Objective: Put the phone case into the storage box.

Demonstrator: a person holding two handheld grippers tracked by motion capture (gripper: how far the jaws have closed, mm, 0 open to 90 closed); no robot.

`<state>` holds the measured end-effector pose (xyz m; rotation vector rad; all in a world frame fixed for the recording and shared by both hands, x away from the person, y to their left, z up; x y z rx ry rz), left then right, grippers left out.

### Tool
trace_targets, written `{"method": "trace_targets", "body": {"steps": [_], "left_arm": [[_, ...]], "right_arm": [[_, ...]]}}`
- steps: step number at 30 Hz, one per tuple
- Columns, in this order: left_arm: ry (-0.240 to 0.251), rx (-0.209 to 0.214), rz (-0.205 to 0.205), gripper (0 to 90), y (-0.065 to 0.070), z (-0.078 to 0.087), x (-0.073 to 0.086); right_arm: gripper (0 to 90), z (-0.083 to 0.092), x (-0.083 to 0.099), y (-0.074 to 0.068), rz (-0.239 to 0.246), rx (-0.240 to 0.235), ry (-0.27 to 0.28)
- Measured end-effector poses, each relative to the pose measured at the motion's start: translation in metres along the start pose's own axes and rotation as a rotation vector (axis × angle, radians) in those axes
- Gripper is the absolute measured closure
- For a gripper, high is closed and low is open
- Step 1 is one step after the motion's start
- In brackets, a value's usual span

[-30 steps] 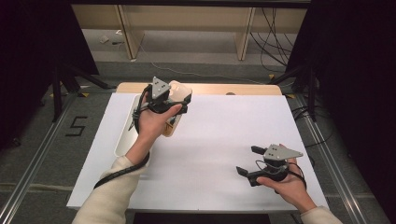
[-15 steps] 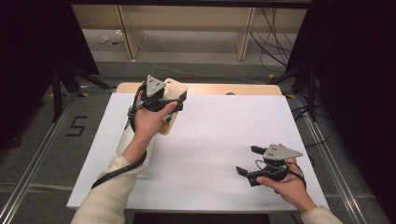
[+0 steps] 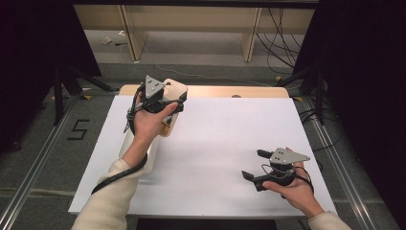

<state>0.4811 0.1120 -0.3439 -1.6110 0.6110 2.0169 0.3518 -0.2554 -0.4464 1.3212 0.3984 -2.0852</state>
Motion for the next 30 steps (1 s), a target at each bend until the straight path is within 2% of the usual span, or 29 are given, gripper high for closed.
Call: {"method": "trace_targets", "body": {"steps": [30], "left_arm": [[0.026,-0.062,0.034,10.7,-0.023,0.012,0.000]], "right_arm": [[5.3,0.000,0.000,0.000,0.002,-0.001,-0.002]]}}
Point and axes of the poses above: each handheld gripper's, and its own axes: z roughly backward along the jaws, x roughly out of its underside, y roughly to its right, the point moved 1 cm from there along -z, roughly forward along the jaws, and after that the axes turned 12 degrees about x, right-handed, at the moved point
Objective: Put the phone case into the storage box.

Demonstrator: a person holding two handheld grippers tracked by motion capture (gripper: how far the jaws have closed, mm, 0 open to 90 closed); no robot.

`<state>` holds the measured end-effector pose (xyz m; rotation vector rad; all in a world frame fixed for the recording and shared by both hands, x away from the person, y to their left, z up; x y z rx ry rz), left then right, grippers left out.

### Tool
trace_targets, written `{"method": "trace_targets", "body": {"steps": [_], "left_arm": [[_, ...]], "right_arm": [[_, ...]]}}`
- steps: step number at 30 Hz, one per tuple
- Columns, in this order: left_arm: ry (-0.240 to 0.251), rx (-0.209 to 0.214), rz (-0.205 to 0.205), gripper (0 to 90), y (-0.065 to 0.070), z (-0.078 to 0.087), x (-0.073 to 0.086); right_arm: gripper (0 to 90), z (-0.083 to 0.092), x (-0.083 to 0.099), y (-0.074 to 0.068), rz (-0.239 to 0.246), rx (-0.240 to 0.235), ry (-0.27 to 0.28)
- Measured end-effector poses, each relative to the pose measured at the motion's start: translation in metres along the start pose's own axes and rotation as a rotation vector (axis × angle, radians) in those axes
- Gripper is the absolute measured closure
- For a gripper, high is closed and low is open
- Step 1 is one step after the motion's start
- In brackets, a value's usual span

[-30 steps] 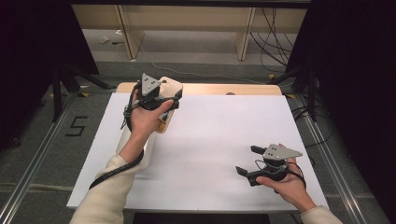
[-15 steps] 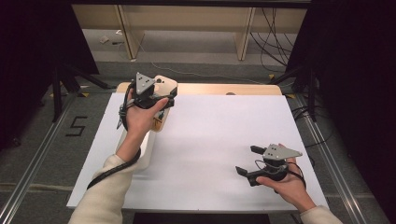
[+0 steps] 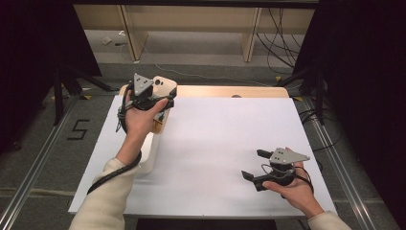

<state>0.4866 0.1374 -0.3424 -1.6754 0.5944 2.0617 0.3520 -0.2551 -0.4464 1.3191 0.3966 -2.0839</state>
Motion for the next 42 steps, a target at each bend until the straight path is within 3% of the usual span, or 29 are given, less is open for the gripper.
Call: {"method": "trace_targets", "body": {"steps": [42], "left_arm": [[0.014,-0.080,0.039,10.5,-0.028,0.010,0.004]], "right_arm": [[5.3,0.000,0.000,0.000,0.001,-0.004,0.000]]}}
Point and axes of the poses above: each handheld gripper's, and its own axes: z roughly backward along the jaws, x roughly out of its underside, y roughly to its right, the point moved 1 cm from there along -z, roughly forward along the jaws, and after that the axes turned 12 degrees about x, right-handed, at the moved point
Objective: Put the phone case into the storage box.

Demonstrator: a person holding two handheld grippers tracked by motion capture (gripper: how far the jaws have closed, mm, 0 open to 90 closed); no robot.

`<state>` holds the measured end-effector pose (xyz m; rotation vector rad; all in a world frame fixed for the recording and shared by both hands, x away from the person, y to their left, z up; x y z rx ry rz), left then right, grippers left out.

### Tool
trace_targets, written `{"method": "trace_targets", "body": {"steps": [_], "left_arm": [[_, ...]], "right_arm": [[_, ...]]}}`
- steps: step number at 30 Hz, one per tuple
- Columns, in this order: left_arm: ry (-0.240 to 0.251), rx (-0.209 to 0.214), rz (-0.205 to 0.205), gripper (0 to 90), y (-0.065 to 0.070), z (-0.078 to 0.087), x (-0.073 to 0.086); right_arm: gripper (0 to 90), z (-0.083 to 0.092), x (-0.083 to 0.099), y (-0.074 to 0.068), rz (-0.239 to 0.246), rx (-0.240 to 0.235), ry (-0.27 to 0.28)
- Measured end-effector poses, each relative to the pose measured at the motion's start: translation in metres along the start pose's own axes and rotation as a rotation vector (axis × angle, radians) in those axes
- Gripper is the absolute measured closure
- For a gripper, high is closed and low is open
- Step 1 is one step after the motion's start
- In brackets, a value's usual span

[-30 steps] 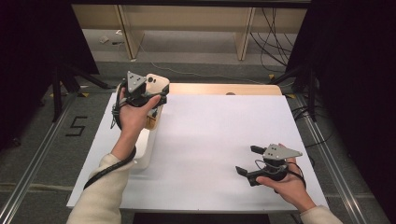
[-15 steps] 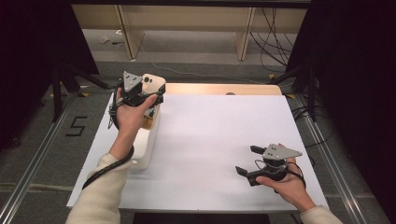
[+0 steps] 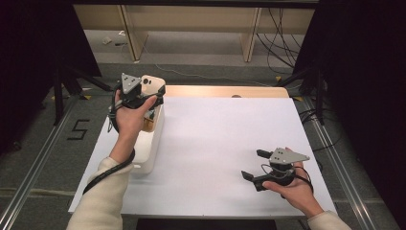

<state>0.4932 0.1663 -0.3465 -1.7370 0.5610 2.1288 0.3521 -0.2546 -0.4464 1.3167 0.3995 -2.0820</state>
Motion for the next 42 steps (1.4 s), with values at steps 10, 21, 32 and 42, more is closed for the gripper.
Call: {"method": "trace_targets", "body": {"steps": [10,21,32,42], "left_arm": [[0.003,-0.029,-0.005,10.5,-0.006,0.002,0.001],[-0.001,-0.045,0.008,10.4,-0.012,-0.001,0.008],[-0.008,-0.048,0.018,10.4,-0.016,-0.004,0.014],[-0.010,-0.055,0.030,10.3,-0.022,-0.009,0.018]], "right_arm": [[5.3,0.000,0.000,0.000,-0.002,-0.001,0.000],[5.3,0.000,0.000,0.000,-0.004,-0.002,-0.001],[5.4,-0.001,0.000,0.000,-0.006,-0.001,-0.002],[5.4,-0.001,0.000,0.000,-0.006,0.001,-0.001]]}}
Point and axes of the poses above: each handheld gripper's, and its own axes: z roughly backward along the jaws, x roughly out of its underside, y roughly to its right, the point moved 1 cm from there along -z, roughly forward along the jaws, and after that the axes turned 12 degrees about x, right-handed, at the moved point
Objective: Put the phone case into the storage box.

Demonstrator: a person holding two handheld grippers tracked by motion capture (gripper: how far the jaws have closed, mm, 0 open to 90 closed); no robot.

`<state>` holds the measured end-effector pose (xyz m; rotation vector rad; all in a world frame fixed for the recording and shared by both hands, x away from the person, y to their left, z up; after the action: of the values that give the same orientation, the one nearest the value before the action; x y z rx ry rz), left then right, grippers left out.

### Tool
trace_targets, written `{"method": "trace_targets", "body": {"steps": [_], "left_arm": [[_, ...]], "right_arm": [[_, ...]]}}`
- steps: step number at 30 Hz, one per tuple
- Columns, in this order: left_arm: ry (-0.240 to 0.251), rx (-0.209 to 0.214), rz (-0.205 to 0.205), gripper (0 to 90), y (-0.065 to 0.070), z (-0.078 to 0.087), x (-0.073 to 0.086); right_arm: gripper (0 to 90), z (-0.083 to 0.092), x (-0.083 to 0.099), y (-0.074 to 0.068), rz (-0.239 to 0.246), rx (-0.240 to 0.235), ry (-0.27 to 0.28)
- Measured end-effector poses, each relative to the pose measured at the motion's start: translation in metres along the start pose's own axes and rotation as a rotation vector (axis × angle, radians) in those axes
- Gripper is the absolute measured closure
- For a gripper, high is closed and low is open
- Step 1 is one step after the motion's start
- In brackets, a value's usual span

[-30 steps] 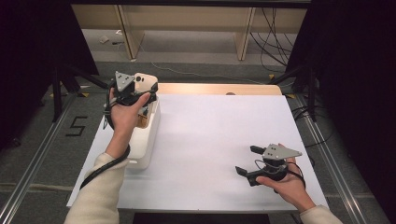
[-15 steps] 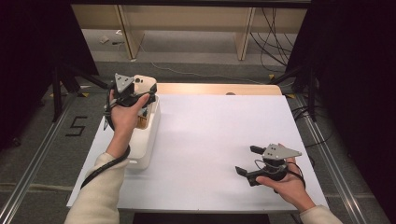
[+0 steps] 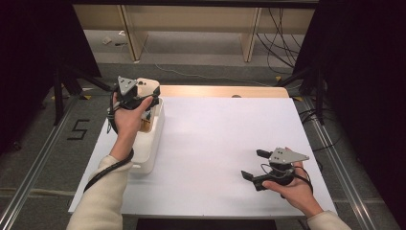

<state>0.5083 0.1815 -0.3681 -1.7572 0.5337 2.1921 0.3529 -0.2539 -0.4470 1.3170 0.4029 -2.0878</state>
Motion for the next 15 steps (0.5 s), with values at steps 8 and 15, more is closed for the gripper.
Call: {"method": "trace_targets", "body": {"steps": [8,15], "left_arm": [[-0.013,-0.003,0.009,10.3,-0.004,-0.007,0.005],[-0.012,-0.007,0.006,10.3,-0.004,-0.013,0.004]], "right_arm": [[5.4,0.000,0.000,0.000,0.001,0.000,-0.002],[5.5,0.000,0.000,0.000,0.000,0.001,-0.001]]}}
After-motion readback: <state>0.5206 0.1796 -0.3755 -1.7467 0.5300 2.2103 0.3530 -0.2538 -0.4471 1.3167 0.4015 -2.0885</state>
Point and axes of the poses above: each handheld gripper's, and its own axes: z roughly backward along the jaws, x roughly out of its underside, y roughly to its right, the point moved 1 cm from there along -z, roughly forward along the jaws, and after that the axes turned 12 degrees about x, right-handed, at the moved point
